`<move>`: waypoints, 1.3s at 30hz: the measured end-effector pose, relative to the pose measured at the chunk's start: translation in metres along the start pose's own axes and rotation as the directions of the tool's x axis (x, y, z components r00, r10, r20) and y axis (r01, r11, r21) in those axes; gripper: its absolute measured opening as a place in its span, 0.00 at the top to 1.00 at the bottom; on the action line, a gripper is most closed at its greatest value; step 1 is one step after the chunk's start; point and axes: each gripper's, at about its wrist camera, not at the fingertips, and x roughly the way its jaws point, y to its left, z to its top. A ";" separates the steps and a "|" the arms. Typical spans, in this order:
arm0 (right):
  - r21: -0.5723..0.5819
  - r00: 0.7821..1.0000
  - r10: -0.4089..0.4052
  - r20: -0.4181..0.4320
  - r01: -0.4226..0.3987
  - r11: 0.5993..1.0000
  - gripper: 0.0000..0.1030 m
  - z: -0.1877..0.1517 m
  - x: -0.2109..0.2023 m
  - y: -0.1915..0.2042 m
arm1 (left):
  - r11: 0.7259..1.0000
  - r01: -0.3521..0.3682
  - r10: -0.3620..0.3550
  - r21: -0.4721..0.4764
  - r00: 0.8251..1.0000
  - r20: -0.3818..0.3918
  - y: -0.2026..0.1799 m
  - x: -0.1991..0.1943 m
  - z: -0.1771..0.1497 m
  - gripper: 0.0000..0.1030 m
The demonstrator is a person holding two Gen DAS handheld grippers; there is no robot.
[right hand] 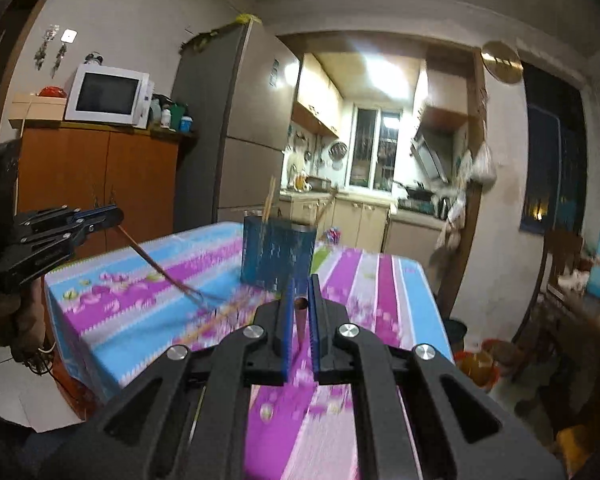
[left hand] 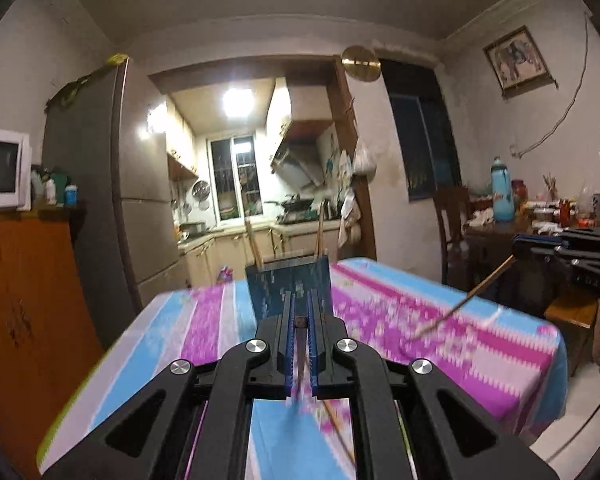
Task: Organize utensils
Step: 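Carry both held chopsticks upright over the holder and lower them in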
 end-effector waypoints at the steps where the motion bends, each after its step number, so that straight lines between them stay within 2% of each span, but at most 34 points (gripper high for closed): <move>1: -0.005 1.000 0.008 0.002 -0.008 1.000 0.95 0.007 0.003 -0.002 | 1.000 0.004 -0.004 0.002 1.000 0.001 0.002 0.005 0.007 0.93; 8: 0.033 0.996 0.074 -0.051 -0.072 0.997 0.95 0.052 0.046 -0.025 | 0.998 0.053 -0.055 -0.038 0.997 -0.053 0.020 0.049 0.047 0.93; 18: 0.061 0.991 0.099 -0.090 -0.094 0.994 0.95 0.084 0.078 -0.034 | 0.995 0.071 -0.078 -0.071 0.991 -0.108 0.040 0.085 0.076 0.93; 30: 0.103 0.990 0.123 -0.075 -0.115 0.988 0.95 0.125 0.096 -0.050 | 0.988 0.099 -0.113 -0.120 0.987 -0.116 0.056 0.107 0.098 0.93; 39: 0.126 0.989 0.140 -0.047 -0.134 0.983 0.95 0.177 0.117 -0.062 | 0.985 0.093 -0.101 -0.142 0.994 -0.050 0.073 0.128 0.147 0.93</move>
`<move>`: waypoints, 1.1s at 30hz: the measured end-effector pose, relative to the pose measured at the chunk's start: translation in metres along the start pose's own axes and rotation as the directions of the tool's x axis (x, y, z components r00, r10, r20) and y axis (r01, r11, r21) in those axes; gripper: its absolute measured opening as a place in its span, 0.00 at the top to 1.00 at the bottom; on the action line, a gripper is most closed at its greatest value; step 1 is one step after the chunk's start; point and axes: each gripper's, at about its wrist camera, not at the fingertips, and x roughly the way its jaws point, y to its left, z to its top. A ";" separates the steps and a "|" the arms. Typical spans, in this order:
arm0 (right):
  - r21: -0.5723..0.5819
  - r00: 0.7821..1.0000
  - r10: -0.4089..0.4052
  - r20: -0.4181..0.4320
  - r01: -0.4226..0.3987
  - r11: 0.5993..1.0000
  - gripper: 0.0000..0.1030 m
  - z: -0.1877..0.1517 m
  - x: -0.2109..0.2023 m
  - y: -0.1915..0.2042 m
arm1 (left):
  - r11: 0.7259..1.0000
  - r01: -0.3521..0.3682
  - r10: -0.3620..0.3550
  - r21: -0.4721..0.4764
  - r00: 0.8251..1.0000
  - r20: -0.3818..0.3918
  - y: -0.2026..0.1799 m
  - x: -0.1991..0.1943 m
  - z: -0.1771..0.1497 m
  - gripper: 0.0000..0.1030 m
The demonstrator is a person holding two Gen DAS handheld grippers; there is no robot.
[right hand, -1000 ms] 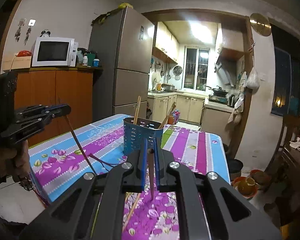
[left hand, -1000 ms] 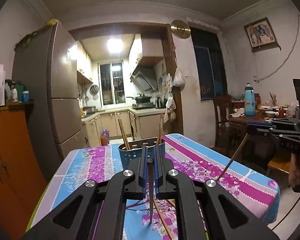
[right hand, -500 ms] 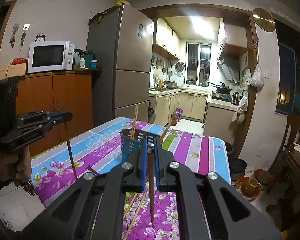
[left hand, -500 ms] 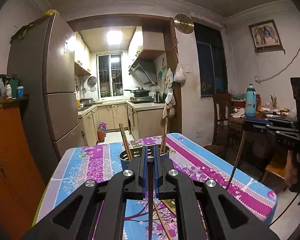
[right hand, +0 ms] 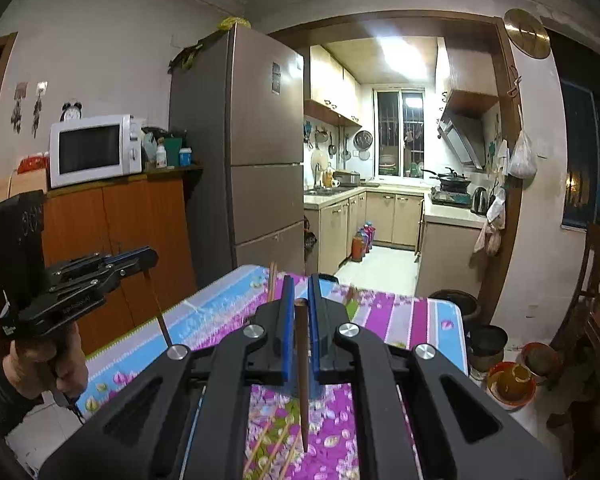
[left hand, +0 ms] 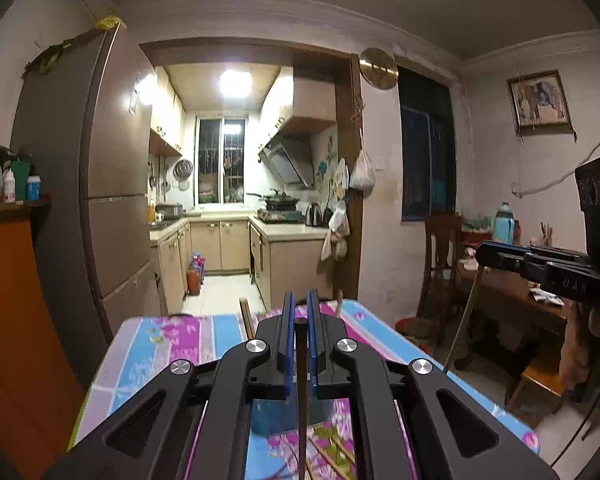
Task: Organize utensils
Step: 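Carry both held chopsticks upright over the holder and lower them in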
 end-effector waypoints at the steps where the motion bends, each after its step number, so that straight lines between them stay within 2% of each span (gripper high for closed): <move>1: 0.003 1.000 0.002 0.007 -0.002 1.000 0.95 0.009 0.003 -0.002 | 1.000 -0.003 0.003 0.004 1.000 0.011 0.001 0.003 0.009 0.93; 9: 0.032 0.999 0.020 0.027 -0.021 0.999 0.95 0.055 0.031 -0.017 | 0.999 -0.030 0.028 0.018 0.997 0.065 0.003 0.029 0.060 0.93; 17: 0.042 0.999 0.012 0.044 -0.014 0.999 0.95 0.083 0.063 -0.033 | 0.999 -0.044 0.043 0.004 0.995 0.085 0.014 0.064 0.089 0.93; 21: 0.057 0.998 0.015 0.053 -0.018 0.998 0.95 0.089 0.077 -0.040 | 0.999 -0.047 0.048 -0.011 0.995 0.087 0.021 0.080 0.093 0.93; 33: 0.057 0.999 0.048 0.017 -0.049 0.997 0.95 0.070 0.123 -0.036 | 0.998 -0.047 0.050 -0.040 0.996 0.074 0.036 0.119 0.067 0.93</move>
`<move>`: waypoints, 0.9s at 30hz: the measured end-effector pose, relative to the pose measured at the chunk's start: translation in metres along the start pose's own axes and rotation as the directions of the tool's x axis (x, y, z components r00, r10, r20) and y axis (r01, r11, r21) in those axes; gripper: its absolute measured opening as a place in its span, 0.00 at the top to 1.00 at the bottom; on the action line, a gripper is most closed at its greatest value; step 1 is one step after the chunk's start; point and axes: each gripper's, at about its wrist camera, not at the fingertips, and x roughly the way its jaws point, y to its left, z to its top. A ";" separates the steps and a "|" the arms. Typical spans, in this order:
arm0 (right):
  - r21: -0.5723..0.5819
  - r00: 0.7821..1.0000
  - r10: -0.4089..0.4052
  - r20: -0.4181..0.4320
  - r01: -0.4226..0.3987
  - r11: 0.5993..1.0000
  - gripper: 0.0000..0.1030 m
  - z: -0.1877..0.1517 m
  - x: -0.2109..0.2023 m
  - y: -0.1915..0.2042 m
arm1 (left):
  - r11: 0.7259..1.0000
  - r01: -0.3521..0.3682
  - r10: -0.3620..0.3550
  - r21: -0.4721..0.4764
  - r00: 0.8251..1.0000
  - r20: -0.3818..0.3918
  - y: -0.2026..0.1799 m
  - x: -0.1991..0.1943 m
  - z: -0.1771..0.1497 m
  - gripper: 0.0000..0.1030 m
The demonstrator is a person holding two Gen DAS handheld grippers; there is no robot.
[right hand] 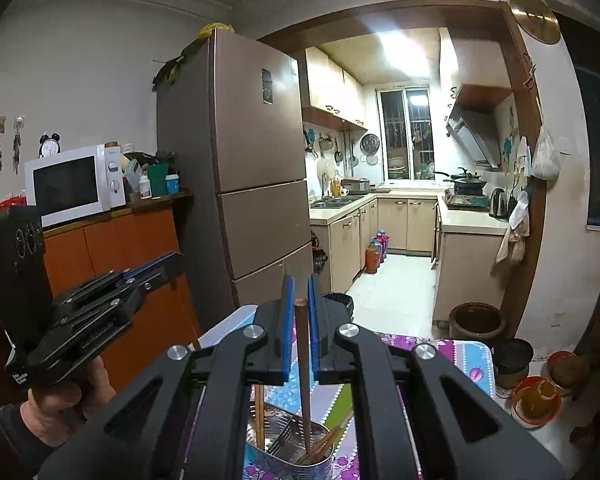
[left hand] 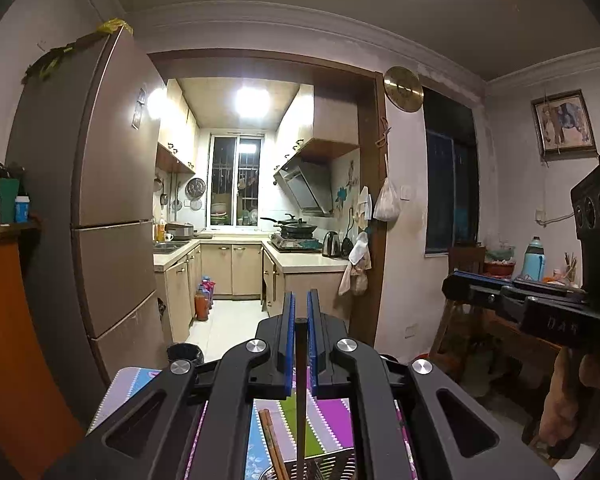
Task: Organize utensils
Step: 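Carry both held chopsticks upright over the holder and lower them in, then open both tools to release the chopsticks into the holder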
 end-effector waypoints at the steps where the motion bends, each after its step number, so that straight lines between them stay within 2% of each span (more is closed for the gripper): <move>1: 0.000 1.000 -0.001 -0.003 0.001 1.000 0.95 -0.001 0.003 0.000 | 1.000 0.002 -0.002 -0.002 1.000 0.001 0.000 0.002 -0.003 0.93; 9: 0.000 1.000 0.003 -0.026 -0.003 1.000 0.95 -0.015 0.017 -0.004 | 1.000 0.013 -0.013 -0.013 1.000 0.023 0.002 0.012 -0.014 0.93; 18: 0.019 0.997 -0.003 -0.078 0.005 1.000 0.95 -0.028 0.037 -0.014 | 1.000 -0.008 0.007 -0.017 0.999 -0.046 0.012 0.038 -0.035 0.93; 27: 0.034 0.994 -0.048 -0.097 0.052 0.998 0.93 -0.036 0.046 -0.025 | 0.997 -0.068 0.065 -0.026 0.994 -0.087 0.028 0.055 -0.042 0.93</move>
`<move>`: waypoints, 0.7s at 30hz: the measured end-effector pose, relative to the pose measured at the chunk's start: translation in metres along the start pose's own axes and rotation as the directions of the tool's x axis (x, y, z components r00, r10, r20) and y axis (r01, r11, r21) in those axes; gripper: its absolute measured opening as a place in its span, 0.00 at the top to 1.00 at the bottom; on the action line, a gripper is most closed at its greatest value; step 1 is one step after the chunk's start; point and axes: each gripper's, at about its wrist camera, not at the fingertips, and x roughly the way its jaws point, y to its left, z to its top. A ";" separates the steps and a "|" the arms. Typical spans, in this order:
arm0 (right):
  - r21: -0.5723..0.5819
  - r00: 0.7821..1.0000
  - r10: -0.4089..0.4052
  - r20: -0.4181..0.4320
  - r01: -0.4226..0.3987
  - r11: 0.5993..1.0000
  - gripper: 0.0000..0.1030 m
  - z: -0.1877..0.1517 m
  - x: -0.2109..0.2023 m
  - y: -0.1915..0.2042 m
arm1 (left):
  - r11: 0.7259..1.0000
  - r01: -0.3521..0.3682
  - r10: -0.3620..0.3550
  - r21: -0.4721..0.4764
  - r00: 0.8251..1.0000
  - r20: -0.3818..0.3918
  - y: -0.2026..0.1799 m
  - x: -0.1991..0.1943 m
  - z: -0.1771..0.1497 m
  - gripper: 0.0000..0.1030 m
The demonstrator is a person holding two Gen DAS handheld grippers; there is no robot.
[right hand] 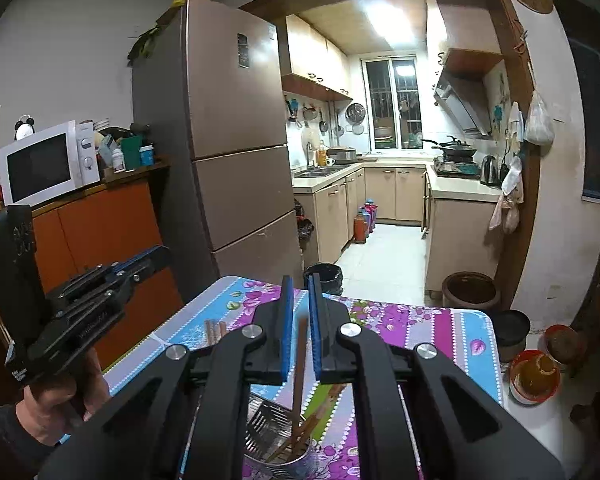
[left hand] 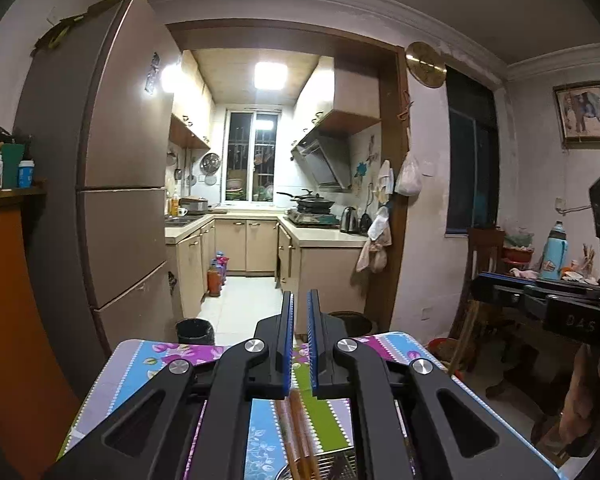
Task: Organize utensils
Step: 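Open both tools to release the chopsticks into the holder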
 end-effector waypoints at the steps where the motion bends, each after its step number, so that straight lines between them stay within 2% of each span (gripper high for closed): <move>1: 0.002 1.000 -0.005 0.007 0.005 1.000 0.90 0.000 -0.002 -0.001 | 1.000 -0.006 0.006 -0.005 1.000 -0.001 0.003 0.001 0.000 0.93; 6: 0.016 1.000 -0.011 0.027 0.011 1.000 0.77 -0.001 -0.008 -0.005 | 1.000 -0.022 0.021 -0.015 1.000 -0.007 0.010 0.001 -0.001 0.93; 9: 0.017 0.999 -0.011 0.032 0.011 1.000 0.60 -0.003 -0.010 -0.005 | 1.000 -0.025 0.025 -0.017 1.000 -0.011 0.012 -0.001 -0.002 0.91; 13: 0.017 0.999 -0.011 0.035 0.010 1.000 0.50 -0.005 -0.013 -0.004 | 0.999 -0.033 0.033 -0.019 0.999 -0.006 0.012 -0.007 -0.002 0.73; 15: 0.016 0.999 -0.013 0.041 0.013 1.000 0.45 -0.006 -0.017 -0.003 | 0.999 -0.038 0.037 -0.014 0.999 -0.006 0.012 -0.010 -0.003 0.71; 17: 0.015 0.999 -0.014 0.049 0.013 1.000 0.31 -0.006 -0.021 -0.002 | 0.999 -0.039 0.039 -0.012 0.999 -0.006 0.012 -0.014 -0.004 0.69; 18: 0.015 0.999 -0.013 0.053 0.012 1.000 0.28 -0.006 -0.023 -0.001 | 0.999 -0.042 0.042 -0.012 0.999 -0.005 0.011 -0.016 -0.004 0.66; 21: 0.008 0.997 -0.013 0.071 0.012 1.000 0.10 -0.005 -0.030 0.003 | 0.999 -0.050 0.050 -0.016 0.999 0.000 0.013 -0.025 -0.005 0.57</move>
